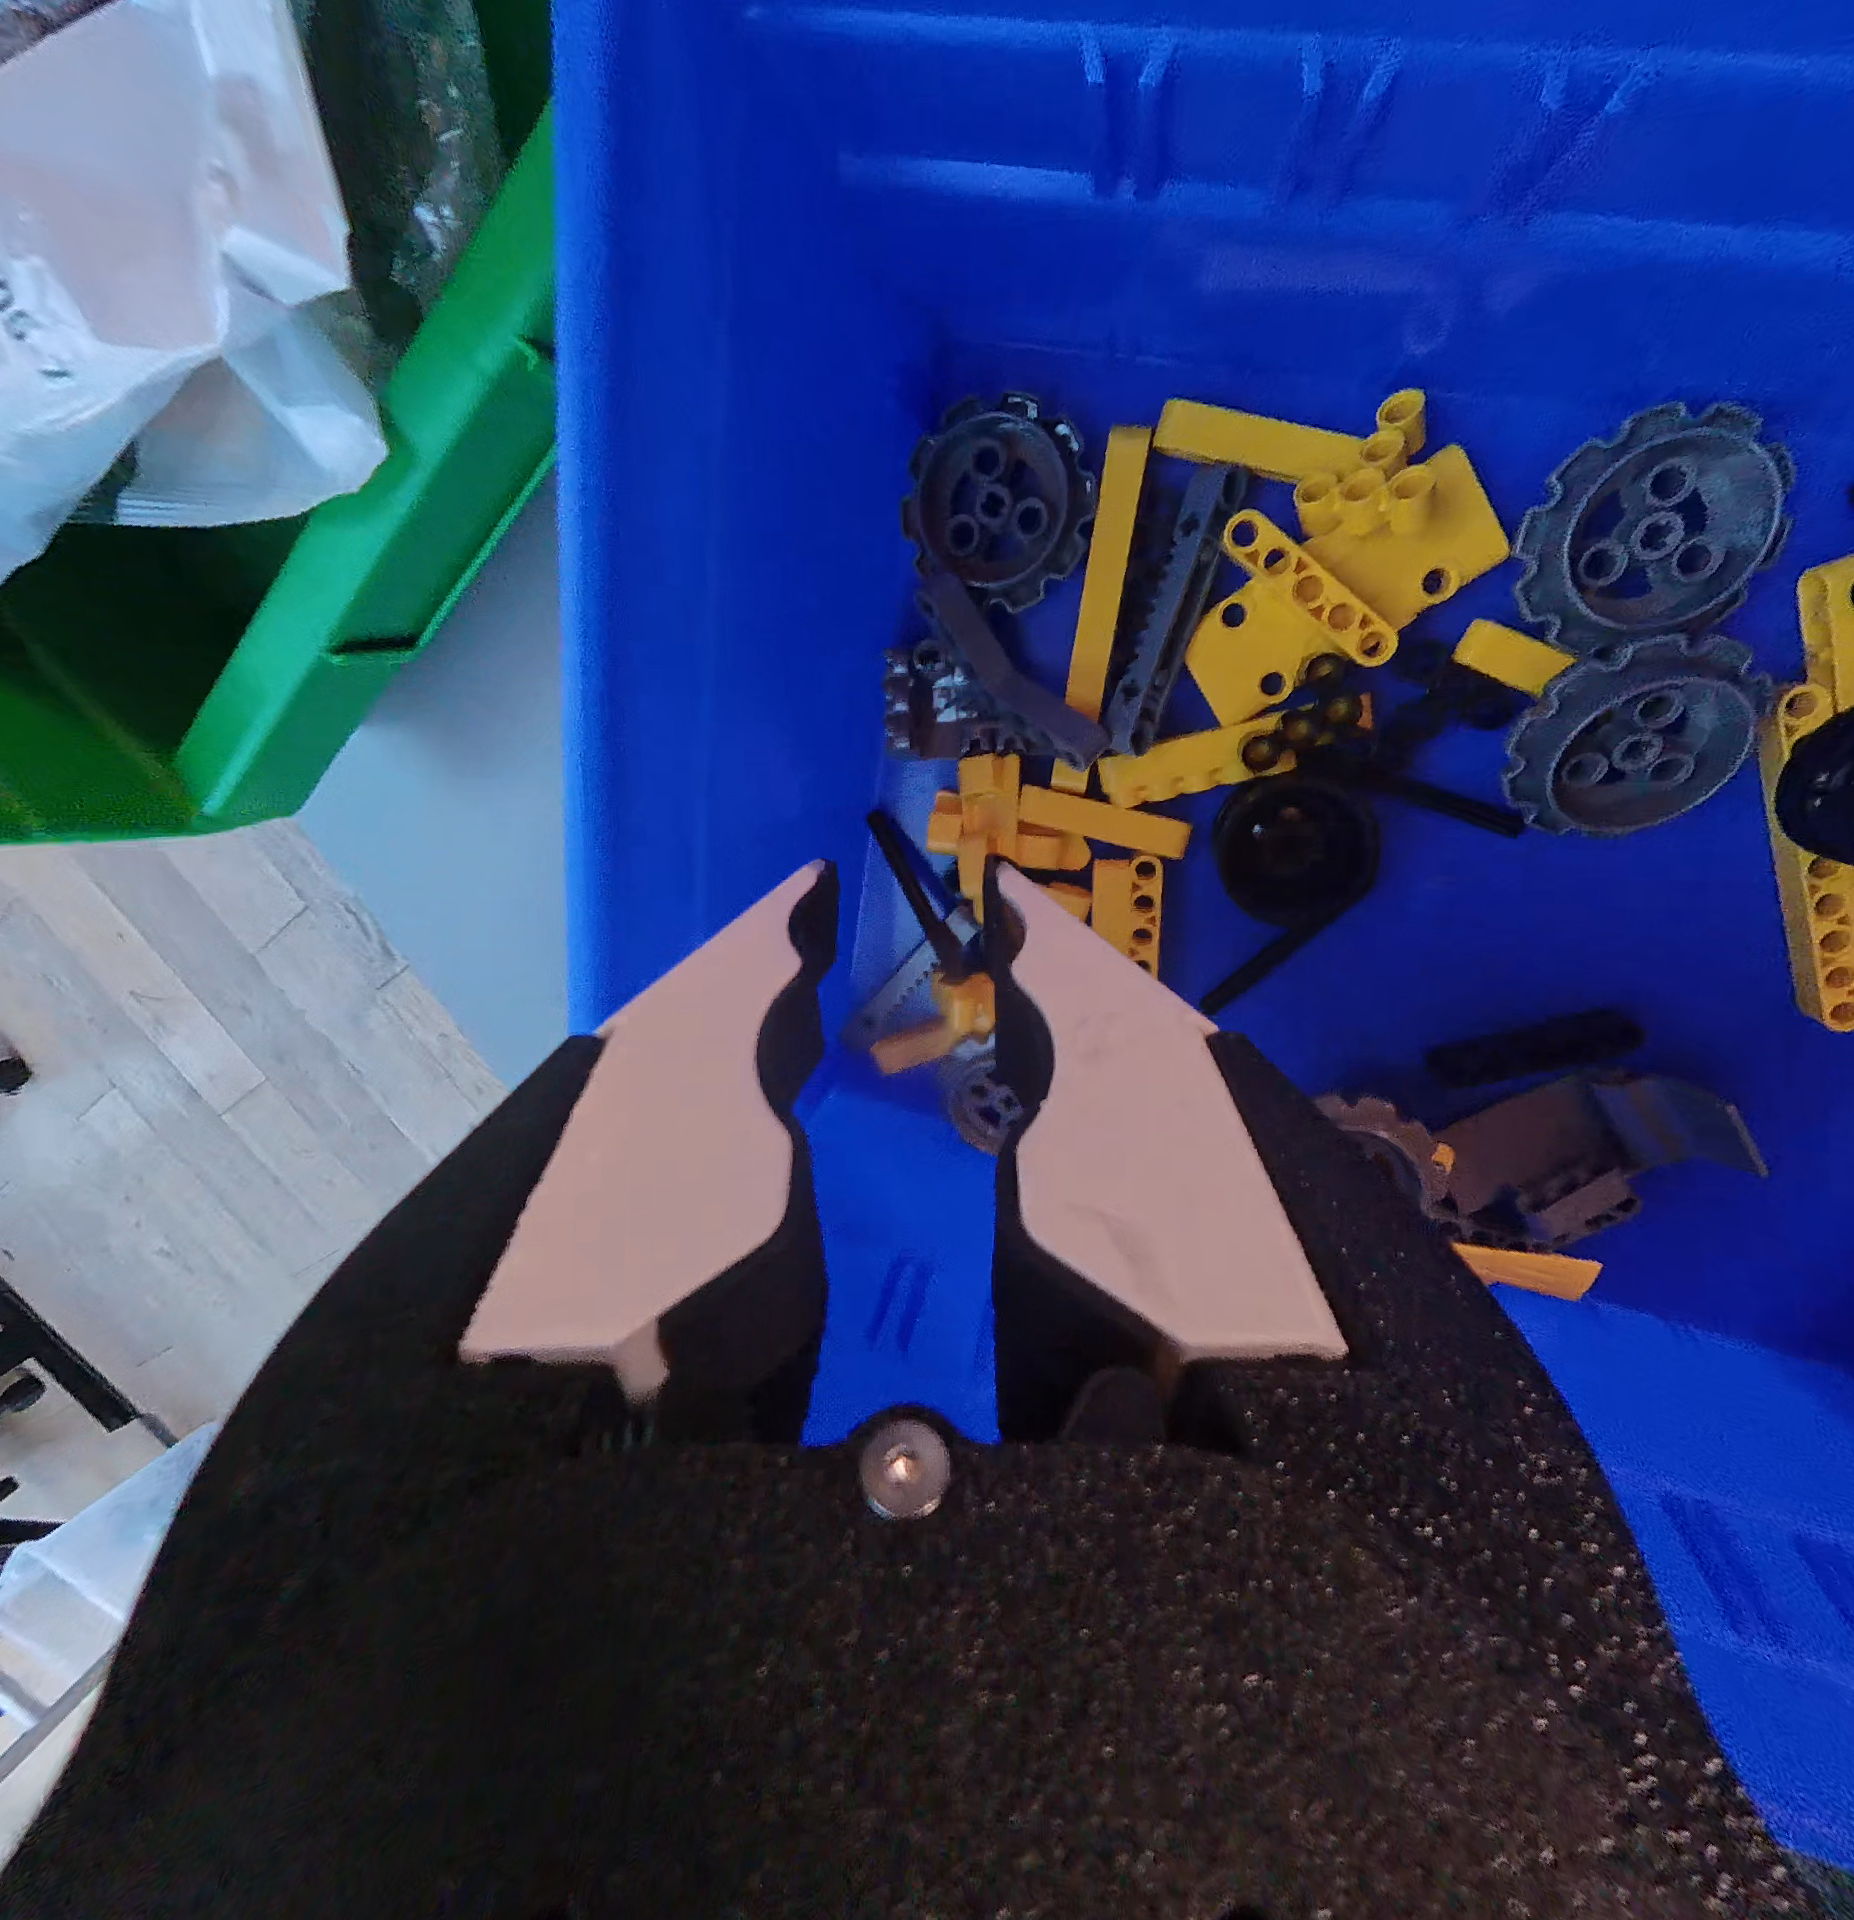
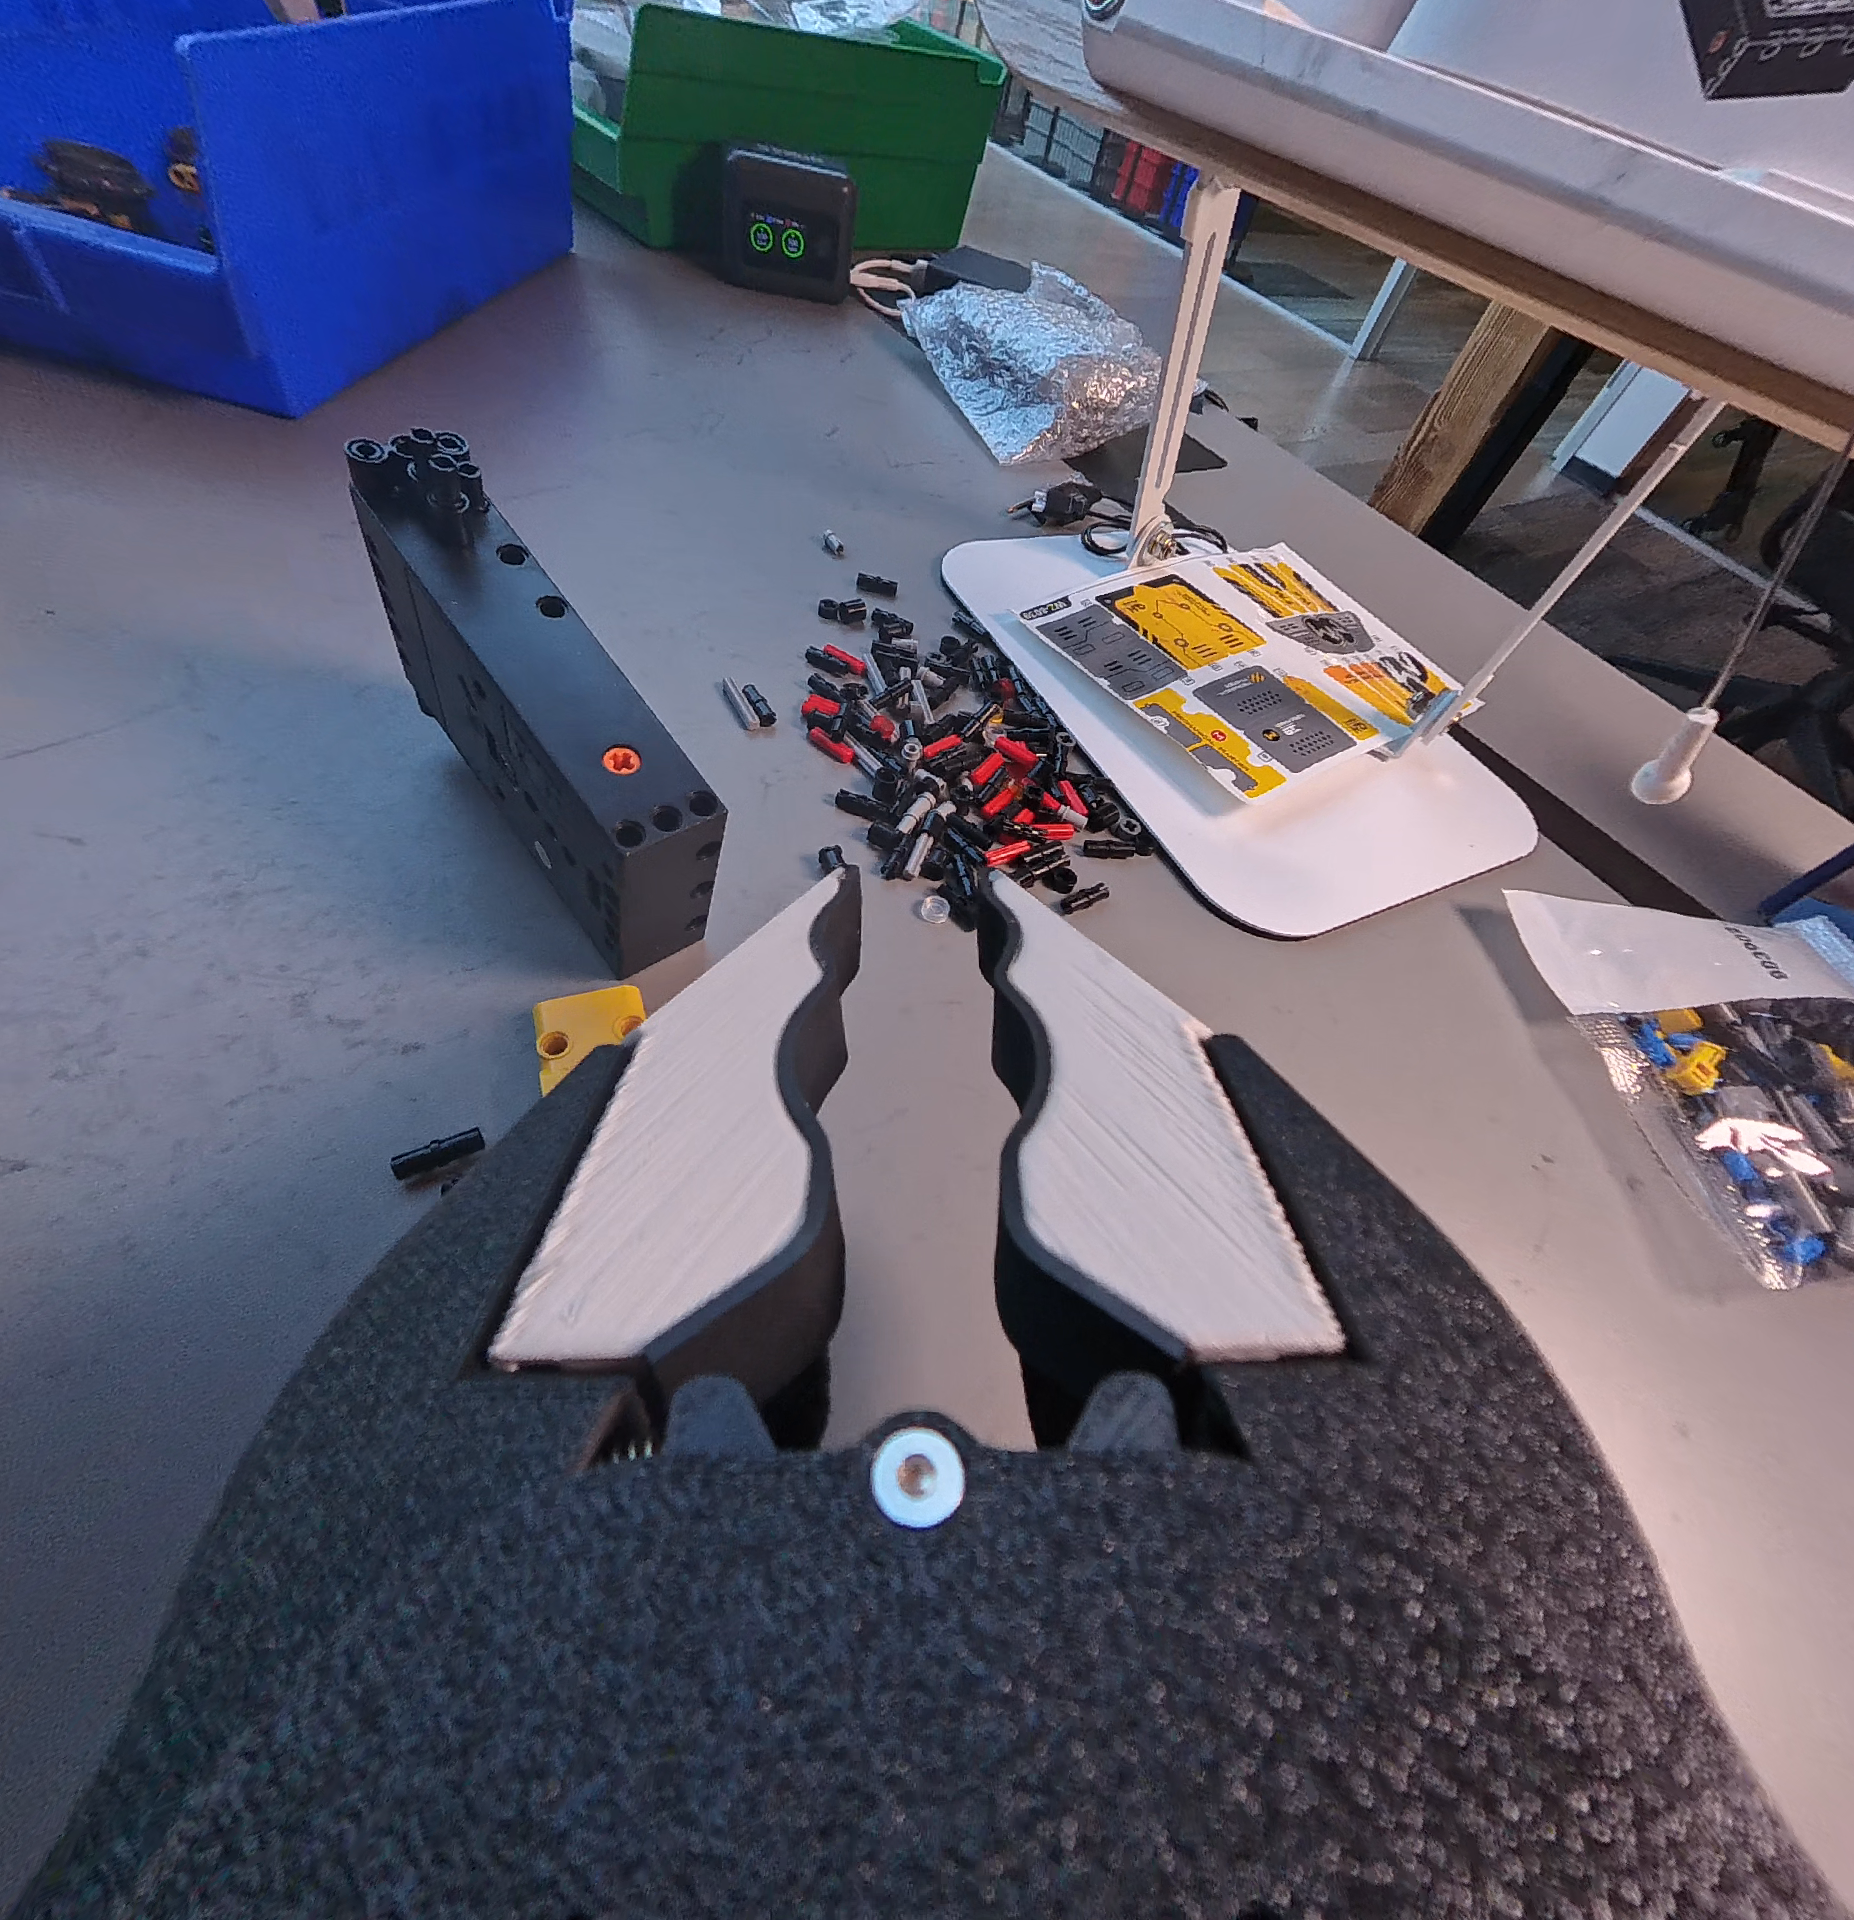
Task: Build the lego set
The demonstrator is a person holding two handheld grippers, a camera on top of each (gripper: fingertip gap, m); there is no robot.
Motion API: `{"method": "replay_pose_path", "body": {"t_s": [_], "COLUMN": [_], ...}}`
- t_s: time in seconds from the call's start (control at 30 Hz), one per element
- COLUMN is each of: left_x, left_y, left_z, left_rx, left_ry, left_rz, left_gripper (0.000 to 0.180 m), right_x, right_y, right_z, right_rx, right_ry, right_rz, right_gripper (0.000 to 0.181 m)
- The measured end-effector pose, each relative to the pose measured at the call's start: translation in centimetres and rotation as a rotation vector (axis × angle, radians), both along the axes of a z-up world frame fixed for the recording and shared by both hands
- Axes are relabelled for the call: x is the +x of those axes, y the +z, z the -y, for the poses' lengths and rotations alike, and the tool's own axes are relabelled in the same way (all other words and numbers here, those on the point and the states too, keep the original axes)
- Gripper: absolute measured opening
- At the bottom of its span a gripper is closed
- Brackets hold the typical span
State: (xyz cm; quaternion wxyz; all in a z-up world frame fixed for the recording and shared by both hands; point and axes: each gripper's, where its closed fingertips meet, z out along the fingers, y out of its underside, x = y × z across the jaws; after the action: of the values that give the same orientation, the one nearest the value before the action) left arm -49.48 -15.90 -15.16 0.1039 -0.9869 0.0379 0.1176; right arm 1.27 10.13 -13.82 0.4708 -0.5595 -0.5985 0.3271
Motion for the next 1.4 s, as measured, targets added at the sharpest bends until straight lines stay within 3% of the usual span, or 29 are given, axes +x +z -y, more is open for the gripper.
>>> {"method": "replay_pose_path", "body": {"t_s": [0.23, 0.3, 0.37, 0.63, 0.7, 0.97, 1.2, 1.27, 1.4], "left_x": [1.9, 2.2, 2.6, 9.3, 8.6, 1.3, 0.2, 0.6, 2.5], "left_y": [-3.2, -3.9, -4.1, -2.3, -1.3, -0.1, -3.5, -4.0, -3.5], "left_z": [-3.0, -3.0, -2.6, 3.2, 3.5, 2.5, 0.5, 0.2, 0.4], "left_rx": [0.010, -0.022, -0.057, -0.247, -0.220, -0.159, -0.197, -0.208, -0.210], "left_ry": [0.056, 0.052, 0.020, -0.244, -0.238, -0.111, -0.109, -0.114, -0.135], "left_rz": [0.184, 0.199, 0.205, 0.399, 0.341, 0.027, 0.014, 0.043, 0.166], "left_gripper": [0.028, 0.017, 0.007, 0.014, 0.024, 0.028, 0.030, 0.015, 0.000], "right_x": [0.0, 0.0, 0.0, 0.0, 0.0, 0.0, -0.1, -0.1, -0.1], "right_y": [-0.1, -0.1, 0.0, 0.0, 0.0, -0.1, -0.2, -0.2, -0.3], "right_z": [-0.2, -0.2, -0.3, -0.1, 0.0, 0.0, -0.2, -0.2, -0.3], "right_rx": [0.002, -0.005, -0.011, -0.018, -0.018, -0.010, -0.012, -0.015, -0.023], "right_ry": [-0.012, -0.013, -0.013, 0.003, 0.007, 0.006, -0.007, -0.010, -0.012], "right_rz": [0.005, 0.005, 0.002, 0.000, 0.003, 0.009, 0.015, 0.016, 0.019], "right_gripper": [0.020, 0.020, 0.020, 0.020, 0.020, 0.020, 0.020, 0.020, 0.020]}}
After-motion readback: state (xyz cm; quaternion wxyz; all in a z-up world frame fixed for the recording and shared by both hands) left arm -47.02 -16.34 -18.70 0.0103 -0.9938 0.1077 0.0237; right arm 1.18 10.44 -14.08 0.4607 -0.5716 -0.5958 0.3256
